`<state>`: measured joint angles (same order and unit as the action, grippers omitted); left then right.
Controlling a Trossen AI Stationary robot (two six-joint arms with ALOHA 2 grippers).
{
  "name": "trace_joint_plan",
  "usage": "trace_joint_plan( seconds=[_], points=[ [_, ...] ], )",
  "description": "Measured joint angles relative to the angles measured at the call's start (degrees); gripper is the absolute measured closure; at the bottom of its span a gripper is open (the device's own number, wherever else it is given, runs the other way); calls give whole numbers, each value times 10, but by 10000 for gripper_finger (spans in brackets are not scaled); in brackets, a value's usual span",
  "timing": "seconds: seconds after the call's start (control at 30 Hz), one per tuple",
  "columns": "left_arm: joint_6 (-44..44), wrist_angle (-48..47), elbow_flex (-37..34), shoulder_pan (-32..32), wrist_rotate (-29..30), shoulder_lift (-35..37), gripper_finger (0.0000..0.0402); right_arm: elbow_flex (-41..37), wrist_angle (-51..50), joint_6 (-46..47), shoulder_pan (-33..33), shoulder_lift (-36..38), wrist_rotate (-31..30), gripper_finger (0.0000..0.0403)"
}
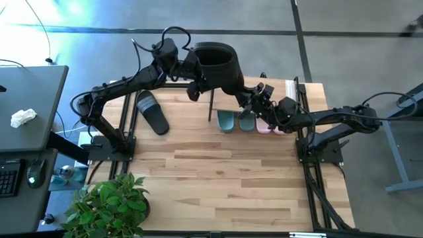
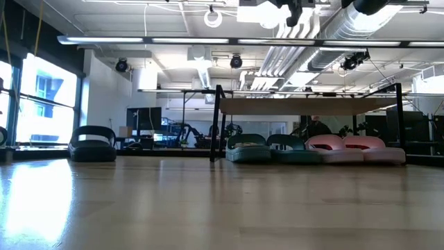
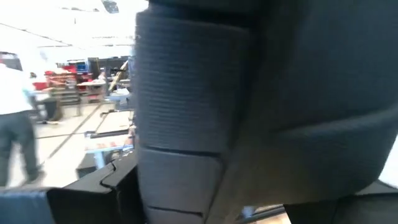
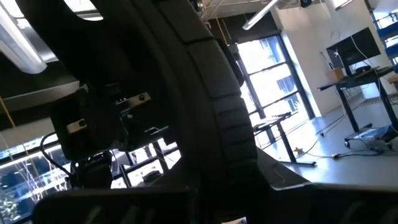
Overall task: Pick and place slides into the shelf
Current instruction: Put the right black slide on the shelf
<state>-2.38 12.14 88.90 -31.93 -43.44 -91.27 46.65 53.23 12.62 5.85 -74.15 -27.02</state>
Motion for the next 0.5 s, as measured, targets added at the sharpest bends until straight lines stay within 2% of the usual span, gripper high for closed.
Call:
trace_joint_plan(
  seconds=[0.27, 0.5],
  points=[
    [77, -49, -1, 2, 73, 0, 105, 1, 8, 4, -21, 3, -43, 363],
    [107, -67, -1, 1, 81, 0, 77, 1, -4, 6, -27, 11, -80, 363]
  ],
)
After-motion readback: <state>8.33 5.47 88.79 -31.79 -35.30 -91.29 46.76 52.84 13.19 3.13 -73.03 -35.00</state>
